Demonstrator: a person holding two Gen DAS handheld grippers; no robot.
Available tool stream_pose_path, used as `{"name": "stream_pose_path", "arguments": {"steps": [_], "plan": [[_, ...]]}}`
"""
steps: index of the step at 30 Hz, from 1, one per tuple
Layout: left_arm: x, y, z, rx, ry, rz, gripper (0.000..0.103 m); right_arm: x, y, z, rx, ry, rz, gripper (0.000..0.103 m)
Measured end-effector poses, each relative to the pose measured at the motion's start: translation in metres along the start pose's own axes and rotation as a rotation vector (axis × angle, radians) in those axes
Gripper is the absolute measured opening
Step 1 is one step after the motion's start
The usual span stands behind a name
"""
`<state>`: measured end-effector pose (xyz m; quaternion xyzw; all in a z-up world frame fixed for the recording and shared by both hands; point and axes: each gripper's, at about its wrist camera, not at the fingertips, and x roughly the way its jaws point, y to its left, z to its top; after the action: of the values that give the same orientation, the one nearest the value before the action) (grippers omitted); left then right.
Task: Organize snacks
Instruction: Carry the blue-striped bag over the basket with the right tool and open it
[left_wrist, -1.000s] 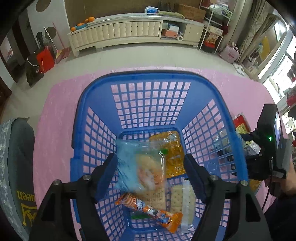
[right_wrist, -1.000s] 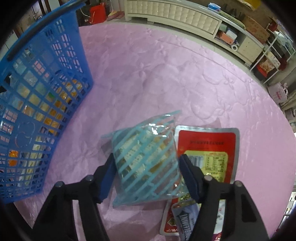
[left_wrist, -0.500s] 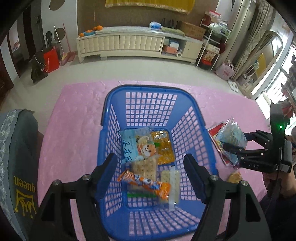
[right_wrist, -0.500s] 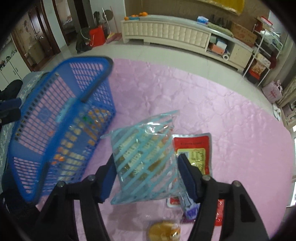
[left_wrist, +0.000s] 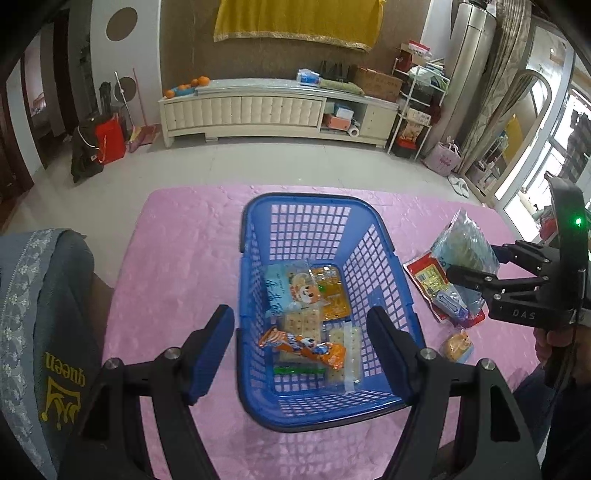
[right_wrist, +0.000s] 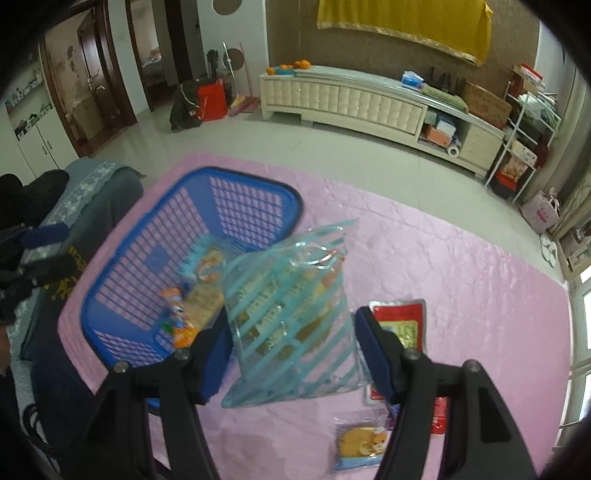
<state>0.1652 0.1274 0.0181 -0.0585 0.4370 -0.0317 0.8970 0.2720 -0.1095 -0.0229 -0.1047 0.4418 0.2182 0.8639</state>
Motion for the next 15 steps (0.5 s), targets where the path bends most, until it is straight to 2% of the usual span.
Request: {"name": "stream_pose_path", "arguments": {"steps": [8, 15], "plan": [[-0.004, 0.022, -0.002, -0.026, -0.005, 0.027, 0.072, 0.006, 0.033, 0.021, -0.049, -0.015, 0.037, 0.069], [0.013, 0.03, 0.001, -0.039, 0.006, 0.027, 0.072, 0.036, 0.05, 0.037, -0.07, 0.028, 0.048, 0.069]]}}
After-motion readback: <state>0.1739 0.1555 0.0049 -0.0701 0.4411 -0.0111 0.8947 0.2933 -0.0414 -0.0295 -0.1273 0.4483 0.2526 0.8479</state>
